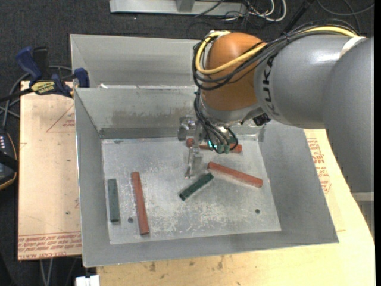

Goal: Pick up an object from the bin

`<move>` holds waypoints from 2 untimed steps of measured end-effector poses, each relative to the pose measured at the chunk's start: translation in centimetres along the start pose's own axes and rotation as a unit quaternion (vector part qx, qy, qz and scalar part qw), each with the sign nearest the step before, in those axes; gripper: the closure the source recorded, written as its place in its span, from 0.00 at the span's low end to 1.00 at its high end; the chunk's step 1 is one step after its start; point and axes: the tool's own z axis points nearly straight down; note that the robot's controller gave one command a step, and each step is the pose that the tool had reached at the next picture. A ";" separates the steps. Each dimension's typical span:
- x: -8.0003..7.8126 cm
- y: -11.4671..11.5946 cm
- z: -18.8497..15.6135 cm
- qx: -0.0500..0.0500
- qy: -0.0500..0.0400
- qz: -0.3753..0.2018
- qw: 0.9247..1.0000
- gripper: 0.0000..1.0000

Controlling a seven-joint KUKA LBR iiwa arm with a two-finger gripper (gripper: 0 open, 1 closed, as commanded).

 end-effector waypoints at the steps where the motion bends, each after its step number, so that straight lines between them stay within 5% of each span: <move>1: 6.1 -2.7 8.3 0.001 0.002 -0.006 1.000 0.00; 2: 5.6 -2.6 7.7 0.000 -0.004 -0.006 1.000 1.00</move>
Offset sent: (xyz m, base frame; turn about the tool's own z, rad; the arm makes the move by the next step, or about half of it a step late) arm -0.0579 -0.0264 -0.0774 -0.0144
